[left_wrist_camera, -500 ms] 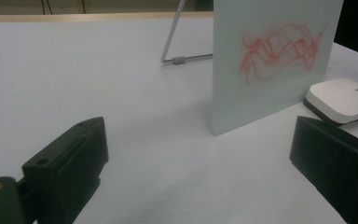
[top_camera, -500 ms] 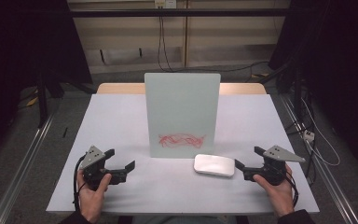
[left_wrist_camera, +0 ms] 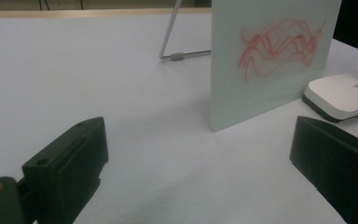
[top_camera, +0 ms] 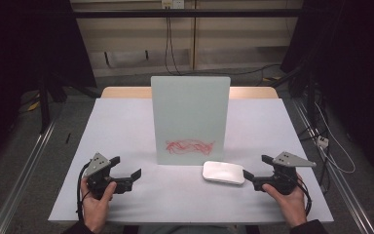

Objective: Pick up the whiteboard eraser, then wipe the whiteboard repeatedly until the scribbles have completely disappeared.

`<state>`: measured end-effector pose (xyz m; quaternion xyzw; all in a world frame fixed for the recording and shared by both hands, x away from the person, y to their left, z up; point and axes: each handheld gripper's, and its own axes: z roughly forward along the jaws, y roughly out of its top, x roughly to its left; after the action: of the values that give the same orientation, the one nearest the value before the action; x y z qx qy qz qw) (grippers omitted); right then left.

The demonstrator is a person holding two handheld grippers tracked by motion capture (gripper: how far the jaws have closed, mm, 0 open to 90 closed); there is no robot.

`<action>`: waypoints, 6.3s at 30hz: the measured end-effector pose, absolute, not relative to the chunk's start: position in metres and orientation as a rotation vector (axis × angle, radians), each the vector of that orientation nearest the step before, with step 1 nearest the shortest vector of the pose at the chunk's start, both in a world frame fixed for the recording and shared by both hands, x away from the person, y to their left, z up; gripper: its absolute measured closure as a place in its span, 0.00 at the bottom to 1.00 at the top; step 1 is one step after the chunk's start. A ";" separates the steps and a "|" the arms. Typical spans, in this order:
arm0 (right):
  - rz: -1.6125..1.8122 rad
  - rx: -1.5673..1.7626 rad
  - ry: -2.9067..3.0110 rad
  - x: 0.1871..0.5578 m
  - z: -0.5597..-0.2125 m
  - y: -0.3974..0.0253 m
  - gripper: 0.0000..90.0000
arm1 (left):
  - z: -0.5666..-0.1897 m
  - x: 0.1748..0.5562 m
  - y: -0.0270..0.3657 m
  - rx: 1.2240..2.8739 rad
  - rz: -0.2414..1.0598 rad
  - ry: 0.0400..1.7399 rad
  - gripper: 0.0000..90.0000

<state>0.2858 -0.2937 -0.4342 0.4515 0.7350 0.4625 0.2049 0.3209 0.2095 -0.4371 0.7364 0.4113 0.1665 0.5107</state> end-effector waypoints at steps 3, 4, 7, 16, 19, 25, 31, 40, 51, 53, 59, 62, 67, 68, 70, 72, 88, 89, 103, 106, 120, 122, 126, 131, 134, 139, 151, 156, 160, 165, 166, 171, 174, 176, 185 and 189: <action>1.288 1.234 2.058 0.284 -0.431 -0.292 0.10 | -0.438 0.321 0.210 1.775 0.395 0.991 0.05; 1.284 1.220 2.075 0.283 -0.431 -0.290 0.10 | -0.438 0.321 0.210 1.775 0.393 0.990 0.05; 1.276 1.177 2.141 0.283 -0.431 -0.284 0.09 | -0.437 0.320 0.210 1.775 0.396 0.988 0.05; 1.279 1.099 2.267 0.287 -0.433 -0.271 0.09 | -0.437 0.320 0.209 1.777 0.399 0.986 0.05; 1.277 1.085 2.289 0.289 -0.432 -0.268 0.09 | -0.438 0.321 0.209 1.779 0.395 0.990 0.05; 1.262 1.063 2.323 0.293 -0.432 -0.261 0.09 | -0.439 0.321 0.207 1.792 0.378 0.986 0.05; 1.254 1.021 2.366 0.300 -0.429 -0.253 0.10 | -0.440 0.321 0.206 1.796 0.375 0.979 0.05; 1.240 0.990 2.434 0.313 -0.424 -0.245 0.12 | -0.441 0.322 0.207 1.801 0.368 0.985 0.05; 1.077 0.840 2.533 0.330 -0.421 -0.238 0.16 | -0.441 0.323 0.206 1.806 0.363 0.987 0.05; 1.063 0.834 2.550 0.332 -0.421 -0.237 0.14 | -0.441 0.323 0.206 1.806 0.361 0.986 0.05; 1.017 0.763 2.683 0.347 -0.427 -0.227 0.16 | -0.441 0.323 0.206 1.801 0.365 0.988 0.05; 0.977 0.723 2.713 0.350 -0.428 -0.223 0.18 | -0.441 0.323 0.207 1.799 0.369 0.991 0.05; 0.940 0.675 2.774 0.356 -0.430 -0.222 0.22 | -0.441 0.322 0.207 1.800 0.368 0.991 0.05; 0.940 0.675 2.774 0.356 -0.430 -0.222 0.22 | -0.441 0.323 0.207 1.800 0.366 0.991 0.05; 0.909 0.646 2.799 0.357 -0.433 -0.221 0.23 | -0.441 0.323 0.206 1.799 0.363 0.991 0.05; 0.892 0.631 2.808 0.357 -0.435 -0.219 0.23 | -0.441 0.322 0.206 1.798 0.372 0.993 0.05; 0.820 0.522 2.871 0.361 -0.438 -0.212 0.31 | -0.441 0.322 0.207 1.796 0.373 0.993 0.05; 0.819 0.529 2.875 0.360 -0.438 -0.212 0.31 | -0.441 0.322 0.207 1.796 0.376 0.993 0.05; 0.850 0.488 2.886 0.362 -0.439 -0.213 0.34 | -0.441 0.322 0.207 1.802 0.375 0.992 0.05; 0.840 0.492 2.887 0.360 -0.438 -0.212 0.34 | -0.441 0.323 0.206 1.800 0.370 0.996 0.05; 0.875 0.495 2.836 0.356 -0.433 -0.214 0.35 | -0.441 0.323 0.207 1.802 0.374 1.001 0.05; 0.876 0.502 2.839 0.356 -0.433 -0.215 0.35 | -0.441 0.323 0.207 1.802 0.372 0.999 0.05; 0.892 0.502 2.837 0.354 -0.433 -0.215 0.35 | -0.441 0.323 0.207 1.804 0.372 1.001 0.05; 0.908 0.506 2.837 0.352 -0.432 -0.215 0.35 | -0.441 0.322 0.207 1.805 0.373 1.000 0.05; 0.931 0.531 2.828 0.350 -0.431 -0.216 0.35 | -0.441 0.323 0.208 1.806 0.371 1.001 0.05; 0.970 0.564 2.795 0.347 -0.427 -0.218 0.35 | -0.443 0.323 0.209 1.801 0.365 1.008 0.05; 1.019 0.596 2.745 0.340 -0.424 -0.219 0.35 | -0.443 0.322 0.210 1.794 0.362 1.016 0.05; 1.037 0.609 2.734 0.337 -0.425 -0.219 0.35 | -0.442 0.322 0.210 1.802 0.363 1.007 0.05; 1.048 0.631 2.692 0.334 -0.422 -0.220 0.35 | -0.442 0.321 0.209 1.805 0.366 1.008 0.05; 1.077 0.653 2.637 0.332 -0.417 -0.219 0.35 | -0.444 0.324 0.210 1.802 0.357 1.022 0.05; 1.077 0.653 2.637 0.332 -0.417 -0.219 0.35 | -0.444 0.324 0.210 1.802 0.357 1.022 0.05; 1.088 0.649 2.592 0.329 -0.416 -0.216 0.35 | -0.443 0.322 0.211 1.804 0.358 1.017 0.05; 1.107 0.614 2.574 0.325 -0.414 -0.211 0.35 | -0.442 0.322 0.210 1.798 0.362 1.019 0.05; 1.113 0.592 2.557 0.322 -0.413 -0.209 0.35 | -0.442 0.322 0.210 1.806 0.365 1.010 0.05; 1.081 0.587 2.474 0.316 -0.411 -0.199 0.35 | -0.441 0.322 0.208 1.812 0.367 1.005 0.05; 1.054 0.544 2.407 0.315 -0.409 -0.192 0.35 | -0.442 0.321 0.210 1.806 0.364 1.009 0.05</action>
<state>0.3151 -0.1923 -0.4094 0.1974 0.8736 0.3826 0.2270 0.3215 0.2098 -0.4418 0.7460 0.4165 0.1504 0.4973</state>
